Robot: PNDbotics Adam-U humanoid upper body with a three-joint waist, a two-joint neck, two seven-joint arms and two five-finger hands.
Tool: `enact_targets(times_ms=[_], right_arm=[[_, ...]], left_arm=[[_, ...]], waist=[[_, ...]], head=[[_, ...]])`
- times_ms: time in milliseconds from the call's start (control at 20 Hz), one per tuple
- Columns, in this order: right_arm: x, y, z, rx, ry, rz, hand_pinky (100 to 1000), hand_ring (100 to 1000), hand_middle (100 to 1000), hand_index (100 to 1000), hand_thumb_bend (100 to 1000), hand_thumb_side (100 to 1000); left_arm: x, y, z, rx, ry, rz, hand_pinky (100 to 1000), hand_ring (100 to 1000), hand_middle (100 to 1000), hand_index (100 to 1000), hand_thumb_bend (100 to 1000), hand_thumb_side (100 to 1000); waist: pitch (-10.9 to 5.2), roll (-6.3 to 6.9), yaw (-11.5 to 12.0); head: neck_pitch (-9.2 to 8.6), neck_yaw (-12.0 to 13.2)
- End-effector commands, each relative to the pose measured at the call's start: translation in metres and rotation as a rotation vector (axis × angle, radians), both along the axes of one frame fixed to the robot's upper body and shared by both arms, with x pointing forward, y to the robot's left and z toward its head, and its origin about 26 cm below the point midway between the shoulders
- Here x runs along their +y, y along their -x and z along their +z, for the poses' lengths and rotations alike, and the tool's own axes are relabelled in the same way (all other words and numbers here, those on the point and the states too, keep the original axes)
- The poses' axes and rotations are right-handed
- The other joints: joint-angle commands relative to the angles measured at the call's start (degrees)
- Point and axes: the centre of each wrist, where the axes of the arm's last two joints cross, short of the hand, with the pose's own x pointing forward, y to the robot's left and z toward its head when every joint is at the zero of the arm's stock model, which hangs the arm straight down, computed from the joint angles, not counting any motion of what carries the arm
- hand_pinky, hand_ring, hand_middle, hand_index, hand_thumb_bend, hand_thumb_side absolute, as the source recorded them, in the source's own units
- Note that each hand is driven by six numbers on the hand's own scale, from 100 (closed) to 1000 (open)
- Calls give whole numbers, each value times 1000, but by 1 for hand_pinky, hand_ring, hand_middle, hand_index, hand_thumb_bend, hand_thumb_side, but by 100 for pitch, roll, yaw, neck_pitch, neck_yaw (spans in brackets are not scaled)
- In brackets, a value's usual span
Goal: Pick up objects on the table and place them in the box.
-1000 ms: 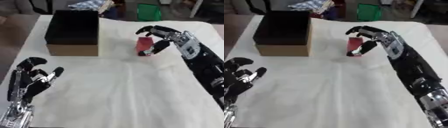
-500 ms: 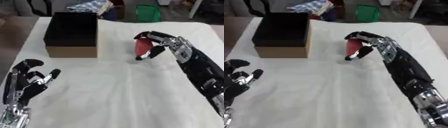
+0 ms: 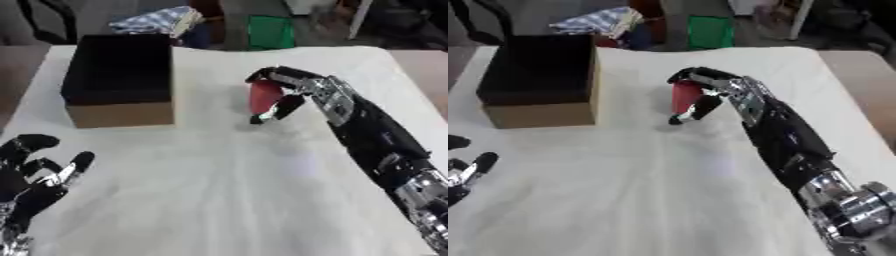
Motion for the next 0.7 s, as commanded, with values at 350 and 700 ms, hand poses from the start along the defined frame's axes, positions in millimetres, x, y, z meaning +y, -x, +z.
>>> enact_targets(times_ms=[350, 700], right_arm=[[-1, -2, 19, -88, -7, -15, 732, 556, 753, 883, 523, 297], [11, -2, 44, -159, -6, 38, 644, 449, 679, 864, 258, 100]], left_arm=[[1, -1, 8, -24, -6, -6, 380, 674, 548, 523, 821, 230], [1, -1, 7, -21, -5, -5, 381, 674, 548, 523, 821, 233]], waist=[[-108, 22, -2], [-144, 16, 8]], head=[[-36, -37], [28, -16]])
